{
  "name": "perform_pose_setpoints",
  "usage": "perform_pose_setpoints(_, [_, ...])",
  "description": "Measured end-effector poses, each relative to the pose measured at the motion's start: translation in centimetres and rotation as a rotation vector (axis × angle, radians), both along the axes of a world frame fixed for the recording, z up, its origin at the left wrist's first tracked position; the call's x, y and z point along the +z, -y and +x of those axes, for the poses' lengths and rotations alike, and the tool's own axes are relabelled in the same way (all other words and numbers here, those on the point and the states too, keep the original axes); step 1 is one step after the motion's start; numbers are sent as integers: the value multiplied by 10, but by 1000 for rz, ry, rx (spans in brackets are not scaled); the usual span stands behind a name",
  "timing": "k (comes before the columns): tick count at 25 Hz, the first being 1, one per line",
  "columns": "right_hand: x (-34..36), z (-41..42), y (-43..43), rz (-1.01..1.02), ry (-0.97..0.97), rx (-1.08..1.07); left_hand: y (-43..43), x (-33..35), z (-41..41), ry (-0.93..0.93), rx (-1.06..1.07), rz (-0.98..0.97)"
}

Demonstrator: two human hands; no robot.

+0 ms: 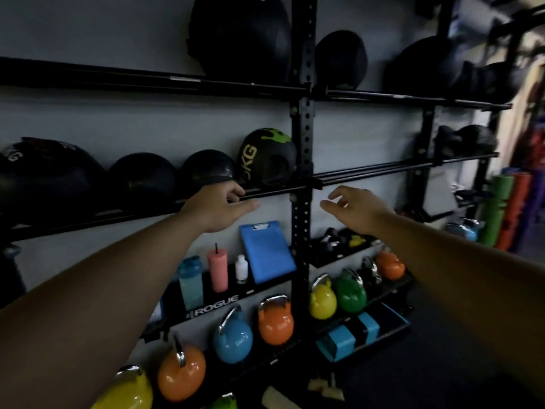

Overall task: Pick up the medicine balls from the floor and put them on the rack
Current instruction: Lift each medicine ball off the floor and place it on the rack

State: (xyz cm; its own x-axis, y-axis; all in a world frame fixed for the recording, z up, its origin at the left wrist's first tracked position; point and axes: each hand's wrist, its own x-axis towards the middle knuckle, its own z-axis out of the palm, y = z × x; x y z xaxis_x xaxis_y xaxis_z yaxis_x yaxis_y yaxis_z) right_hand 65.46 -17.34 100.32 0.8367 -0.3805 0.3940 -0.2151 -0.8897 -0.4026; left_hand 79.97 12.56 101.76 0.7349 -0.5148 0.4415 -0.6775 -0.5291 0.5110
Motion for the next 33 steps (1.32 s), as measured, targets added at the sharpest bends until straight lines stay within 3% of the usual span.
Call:
perform_pose_setpoints(7, [-7, -163, 61, 11, -40, -228, 78, -7, -91, -2, -178, 146])
perform_pose_setpoints(14, [-48, -270, 103, 21, -156, -274, 161, -42, -190, -12, -299, 345])
perform_pose_setpoints(23, [-110, -429, 183, 103, -300, -288, 276, -118, -342, -132, -376, 442])
perform_pose_setpoints(28, [-169, -474, 227, 238, -286, -315, 323, -158, -397, -126, -376, 497])
perform_pose_setpoints(33, [-262, -468, 282, 288, -381, -367, 380, -221, -389, -129, -422, 558])
